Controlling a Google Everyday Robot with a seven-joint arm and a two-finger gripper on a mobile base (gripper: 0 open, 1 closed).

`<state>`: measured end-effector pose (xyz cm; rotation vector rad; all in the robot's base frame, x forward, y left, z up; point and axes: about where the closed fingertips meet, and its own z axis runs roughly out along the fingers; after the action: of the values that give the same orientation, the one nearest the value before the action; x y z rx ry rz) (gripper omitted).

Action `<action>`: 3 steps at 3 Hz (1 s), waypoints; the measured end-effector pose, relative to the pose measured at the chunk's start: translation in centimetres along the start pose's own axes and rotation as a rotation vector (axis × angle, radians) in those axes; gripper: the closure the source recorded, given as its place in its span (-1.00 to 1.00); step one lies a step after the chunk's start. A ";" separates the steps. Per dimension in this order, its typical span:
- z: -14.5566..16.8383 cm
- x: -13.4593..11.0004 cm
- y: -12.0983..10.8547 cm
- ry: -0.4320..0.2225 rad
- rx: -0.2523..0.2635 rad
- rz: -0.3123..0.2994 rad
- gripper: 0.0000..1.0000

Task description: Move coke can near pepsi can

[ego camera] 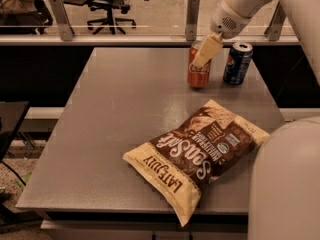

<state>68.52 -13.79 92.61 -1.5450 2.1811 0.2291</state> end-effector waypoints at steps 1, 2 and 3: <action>0.0 1.3 -1.7 -0.018 0.013 0.040 1.00; 0.0 1.7 -3.1 -0.031 0.033 0.060 0.70; 0.2 1.7 -4.0 -0.031 0.049 0.065 0.22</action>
Offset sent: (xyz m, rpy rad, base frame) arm 0.0390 -0.0437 0.0076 0.0426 -0.0229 -0.0948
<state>71.81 -16.64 92.18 -1.4361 2.1983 0.2170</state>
